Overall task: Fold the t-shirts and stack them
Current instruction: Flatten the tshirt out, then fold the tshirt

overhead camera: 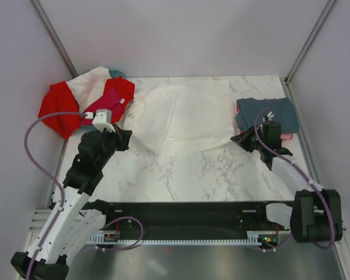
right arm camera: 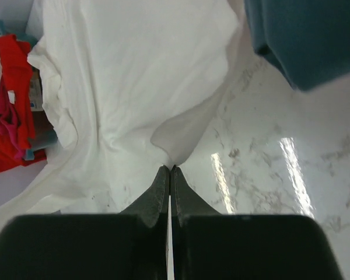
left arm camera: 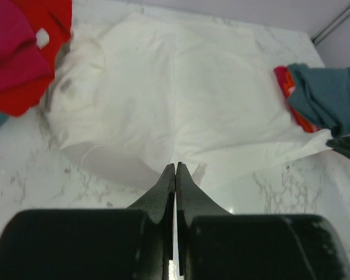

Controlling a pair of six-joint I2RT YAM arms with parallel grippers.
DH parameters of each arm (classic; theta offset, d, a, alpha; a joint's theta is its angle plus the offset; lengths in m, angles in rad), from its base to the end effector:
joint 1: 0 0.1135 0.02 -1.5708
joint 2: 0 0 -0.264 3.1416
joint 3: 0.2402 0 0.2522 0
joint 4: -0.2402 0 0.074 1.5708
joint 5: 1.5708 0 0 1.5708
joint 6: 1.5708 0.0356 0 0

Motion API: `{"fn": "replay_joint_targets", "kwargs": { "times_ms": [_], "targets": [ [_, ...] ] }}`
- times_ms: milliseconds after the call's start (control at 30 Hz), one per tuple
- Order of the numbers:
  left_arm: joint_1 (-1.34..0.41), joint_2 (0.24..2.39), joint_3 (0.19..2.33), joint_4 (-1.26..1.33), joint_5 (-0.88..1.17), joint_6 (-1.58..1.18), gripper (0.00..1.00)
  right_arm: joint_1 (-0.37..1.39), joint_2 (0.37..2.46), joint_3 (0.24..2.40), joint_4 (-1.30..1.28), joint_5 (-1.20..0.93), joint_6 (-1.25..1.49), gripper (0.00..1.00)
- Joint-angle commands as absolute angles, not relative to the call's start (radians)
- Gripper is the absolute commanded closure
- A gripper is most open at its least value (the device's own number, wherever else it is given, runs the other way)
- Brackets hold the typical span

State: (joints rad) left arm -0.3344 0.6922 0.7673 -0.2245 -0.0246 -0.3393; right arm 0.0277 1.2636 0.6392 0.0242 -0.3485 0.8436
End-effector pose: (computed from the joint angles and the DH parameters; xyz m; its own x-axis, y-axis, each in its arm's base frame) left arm 0.1561 -0.0533 0.3439 -0.2341 -0.2709 -0.9337 0.2409 0.9143 -0.3257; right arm 0.2622 0.0194 0.2099 -0.6052 0.6856 -0.4045 0.2172 0.6311 0.7447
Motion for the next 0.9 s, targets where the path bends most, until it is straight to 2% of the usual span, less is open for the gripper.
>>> {"fn": "replay_joint_targets", "kwargs": {
  "times_ms": [0, 133, 367, 500, 867],
  "targets": [
    [-0.337, 0.602, 0.716, -0.394, -0.027, -0.432, 0.98, 0.023, 1.108, 0.539, -0.087, -0.267, 0.81, 1.0],
    [-0.337, 0.552, 0.69, -0.52, -0.089, -0.5, 0.98, 0.023, 0.921, 0.445, -0.187, -0.21, 0.805, 1.0],
    [-0.336, 0.577, 0.718, -0.641, -0.201, -0.589, 0.98, 0.023, 0.769, 0.407, -0.314, -0.129, 0.804, 1.0],
    [-0.336, 0.569, 0.732, -0.681, -0.311, -0.615, 0.98, 0.023, 0.79, 0.393, -0.333, -0.117, 0.773, 1.0],
    [-0.336, 0.713, 0.764, -0.618, -0.319, -0.62, 0.98, 0.023, 0.916, 0.442, -0.328, -0.098, 0.712, 1.0]
  ]
}}
